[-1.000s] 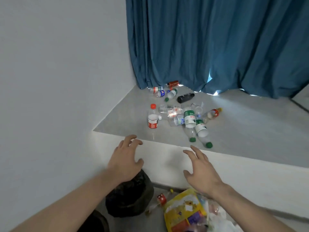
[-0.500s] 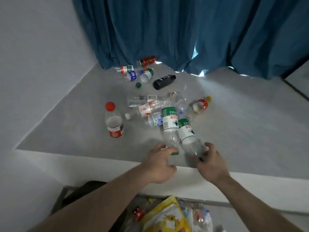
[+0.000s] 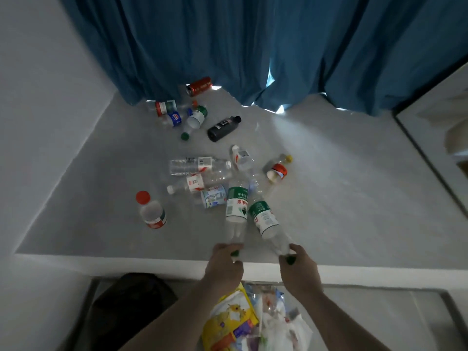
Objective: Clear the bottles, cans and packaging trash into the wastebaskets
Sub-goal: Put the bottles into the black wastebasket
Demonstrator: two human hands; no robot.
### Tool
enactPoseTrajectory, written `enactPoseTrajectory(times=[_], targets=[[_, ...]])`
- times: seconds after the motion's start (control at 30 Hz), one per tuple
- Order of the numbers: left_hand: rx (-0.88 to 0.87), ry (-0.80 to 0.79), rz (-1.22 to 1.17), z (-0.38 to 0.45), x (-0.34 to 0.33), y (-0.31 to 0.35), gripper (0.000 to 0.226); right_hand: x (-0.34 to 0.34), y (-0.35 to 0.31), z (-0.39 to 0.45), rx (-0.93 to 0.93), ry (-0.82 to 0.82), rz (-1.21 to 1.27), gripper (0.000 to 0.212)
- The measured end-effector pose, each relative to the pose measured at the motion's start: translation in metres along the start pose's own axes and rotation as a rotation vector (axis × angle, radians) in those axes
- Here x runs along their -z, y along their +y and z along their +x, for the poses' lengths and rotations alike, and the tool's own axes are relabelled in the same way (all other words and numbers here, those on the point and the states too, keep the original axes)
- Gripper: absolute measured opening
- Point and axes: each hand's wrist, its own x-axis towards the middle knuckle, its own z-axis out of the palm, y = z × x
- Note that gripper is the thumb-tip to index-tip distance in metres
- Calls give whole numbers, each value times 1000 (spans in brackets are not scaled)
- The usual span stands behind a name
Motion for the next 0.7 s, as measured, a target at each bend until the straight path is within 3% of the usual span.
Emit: enactPoseTrajectory(times=[0.27,0.5,0.7], targets=[[177,-73,-10,-97,52,4,32,80,-10,-80,-124,-56,-12,38],[294,-95,-5,-129,63,2,28,91,3,-72,-198,-48,14,35],[376,19,-112,-159,41,-16,33,77,18,-56,-83,-250,-73,30]])
